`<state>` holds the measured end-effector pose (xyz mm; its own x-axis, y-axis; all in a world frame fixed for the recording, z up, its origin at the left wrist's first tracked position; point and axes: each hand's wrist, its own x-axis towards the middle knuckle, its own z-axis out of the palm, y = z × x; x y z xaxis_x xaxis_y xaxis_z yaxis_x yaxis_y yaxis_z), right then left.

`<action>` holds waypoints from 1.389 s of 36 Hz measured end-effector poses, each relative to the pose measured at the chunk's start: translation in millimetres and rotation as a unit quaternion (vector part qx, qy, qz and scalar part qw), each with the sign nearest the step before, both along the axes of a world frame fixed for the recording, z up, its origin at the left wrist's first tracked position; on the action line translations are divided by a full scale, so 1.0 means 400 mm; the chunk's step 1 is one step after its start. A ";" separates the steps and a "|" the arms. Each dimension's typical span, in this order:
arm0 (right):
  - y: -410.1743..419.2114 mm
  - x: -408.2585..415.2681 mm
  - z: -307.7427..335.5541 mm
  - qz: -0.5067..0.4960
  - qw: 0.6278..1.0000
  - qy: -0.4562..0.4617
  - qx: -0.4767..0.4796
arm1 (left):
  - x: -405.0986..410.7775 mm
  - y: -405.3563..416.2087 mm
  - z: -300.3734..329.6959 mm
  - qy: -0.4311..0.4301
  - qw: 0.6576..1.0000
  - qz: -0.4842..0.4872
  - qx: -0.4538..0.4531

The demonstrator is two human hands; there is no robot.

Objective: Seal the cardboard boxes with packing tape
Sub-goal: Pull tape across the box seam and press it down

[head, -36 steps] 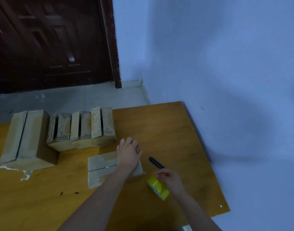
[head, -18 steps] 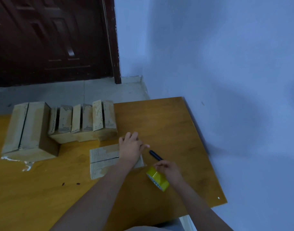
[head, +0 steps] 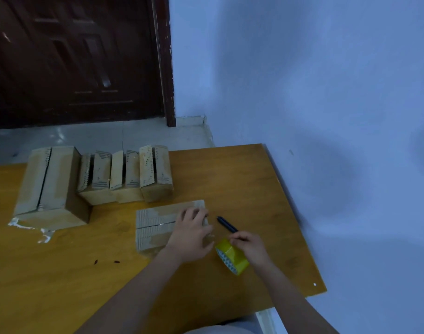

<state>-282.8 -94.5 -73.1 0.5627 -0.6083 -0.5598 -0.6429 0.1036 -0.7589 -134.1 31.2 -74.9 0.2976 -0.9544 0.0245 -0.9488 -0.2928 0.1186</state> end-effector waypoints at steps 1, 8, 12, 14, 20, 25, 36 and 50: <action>0.001 0.001 0.000 0.000 1.000 0.000 -0.001 | -0.003 -0.001 0.003 -0.008 1.000 0.002 0.010; 0.007 0.000 -0.002 0.007 1.000 0.006 -0.003 | -0.042 -0.012 -0.010 0.011 0.997 0.068 -0.015; 0.009 0.002 -0.007 0.004 1.000 0.012 -0.010 | -0.058 -0.026 -0.012 0.052 0.993 0.100 -0.021; 0.011 0.004 -0.008 0.004 1.000 0.014 -0.010 | -0.067 -0.032 -0.003 0.058 0.992 0.115 -0.006; 0.019 0.014 -0.008 0.018 0.999 0.022 -0.026 | -0.092 -0.052 0.024 0.091 0.985 0.145 0.020; 0.011 0.007 0.003 0.024 0.998 0.025 -0.047 | -0.089 -0.041 0.027 0.129 0.980 0.151 -0.001; -0.058 0.074 0.062 0.054 0.995 0.015 -0.083 | -0.088 0.083 0.048 0.168 0.984 -0.006 -0.055; 0.056 0.185 0.076 0.297 0.938 0.067 -0.166 | -0.046 0.128 0.081 0.144 0.896 0.417 0.058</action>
<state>-208.8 -72.0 -42.6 0.7961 -0.3627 -0.4843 -0.6037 -0.5309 -0.5948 -152.6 82.2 -42.5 0.8859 -0.3883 -0.2536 -0.3292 -0.9117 0.2459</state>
